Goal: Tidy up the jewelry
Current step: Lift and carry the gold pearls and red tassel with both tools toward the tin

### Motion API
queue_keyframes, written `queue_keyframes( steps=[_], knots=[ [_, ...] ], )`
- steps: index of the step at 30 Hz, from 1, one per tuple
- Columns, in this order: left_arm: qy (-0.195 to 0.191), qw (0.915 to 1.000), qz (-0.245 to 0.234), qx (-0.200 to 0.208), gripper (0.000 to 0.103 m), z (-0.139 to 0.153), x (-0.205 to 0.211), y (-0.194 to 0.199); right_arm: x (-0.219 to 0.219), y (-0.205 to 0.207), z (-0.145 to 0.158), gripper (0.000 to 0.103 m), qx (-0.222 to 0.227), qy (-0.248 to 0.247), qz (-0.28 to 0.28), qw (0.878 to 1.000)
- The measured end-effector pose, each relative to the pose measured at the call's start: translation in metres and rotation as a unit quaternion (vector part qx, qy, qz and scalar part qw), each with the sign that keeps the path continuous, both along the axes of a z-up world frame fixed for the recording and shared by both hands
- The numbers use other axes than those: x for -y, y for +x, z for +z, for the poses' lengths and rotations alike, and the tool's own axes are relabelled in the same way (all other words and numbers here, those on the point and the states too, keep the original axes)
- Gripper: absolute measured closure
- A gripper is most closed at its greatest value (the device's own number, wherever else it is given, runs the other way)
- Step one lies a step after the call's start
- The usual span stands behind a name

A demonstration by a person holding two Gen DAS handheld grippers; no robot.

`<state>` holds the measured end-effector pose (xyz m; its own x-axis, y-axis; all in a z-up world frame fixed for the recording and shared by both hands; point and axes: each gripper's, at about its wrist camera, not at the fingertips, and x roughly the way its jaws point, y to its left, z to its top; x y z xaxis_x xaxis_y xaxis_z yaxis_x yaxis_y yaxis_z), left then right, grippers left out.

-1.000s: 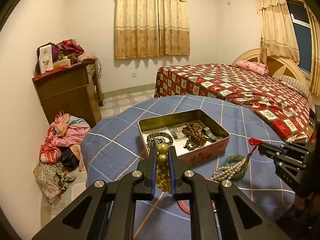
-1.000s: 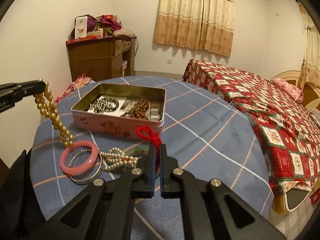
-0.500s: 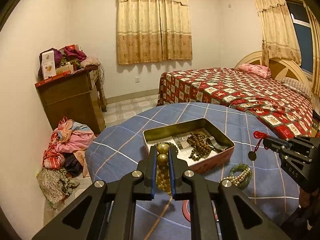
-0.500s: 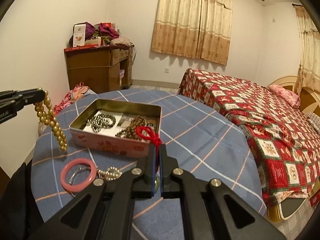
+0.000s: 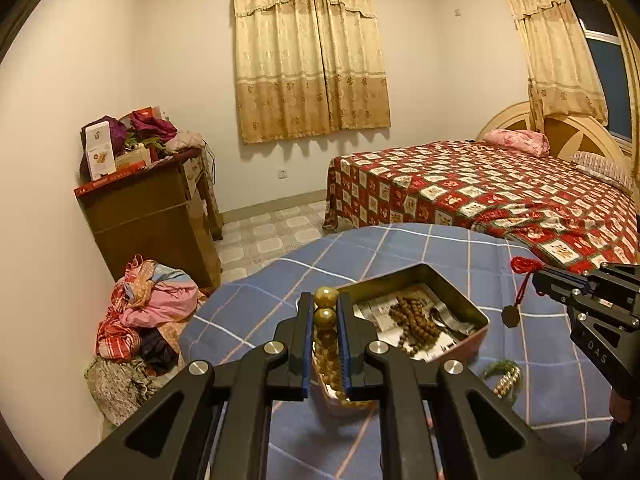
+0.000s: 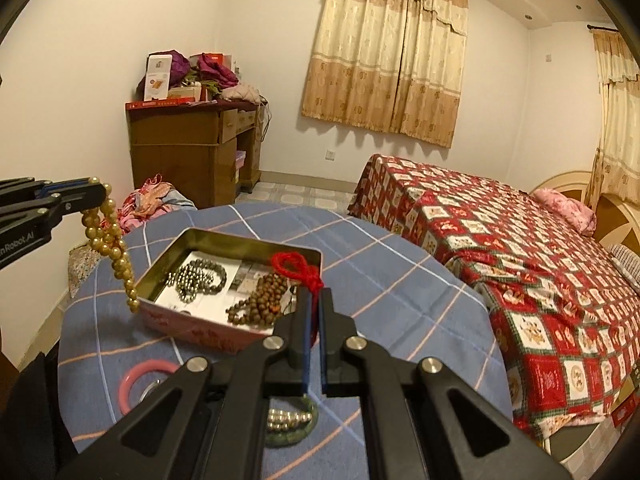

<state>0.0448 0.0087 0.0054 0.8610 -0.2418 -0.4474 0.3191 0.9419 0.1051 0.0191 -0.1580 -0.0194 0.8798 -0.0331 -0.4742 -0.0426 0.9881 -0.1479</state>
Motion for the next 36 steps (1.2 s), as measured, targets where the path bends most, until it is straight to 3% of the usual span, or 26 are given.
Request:
queue_keyframes(
  steps=[12, 36],
  knots=[
    [0.003, 0.9997, 0.014, 0.017, 0.093, 0.015, 0.007, 0.025, -0.007, 0.022, 0.017, 0.099, 0.018, -0.010, -0.001, 1.000],
    [0.014, 0.9994, 0.032, 0.004, 0.093, -0.009, 0.023, 0.065, -0.019, 0.060, 0.022, 0.099, 0.024, -0.021, -0.008, 0.999]
  ],
)
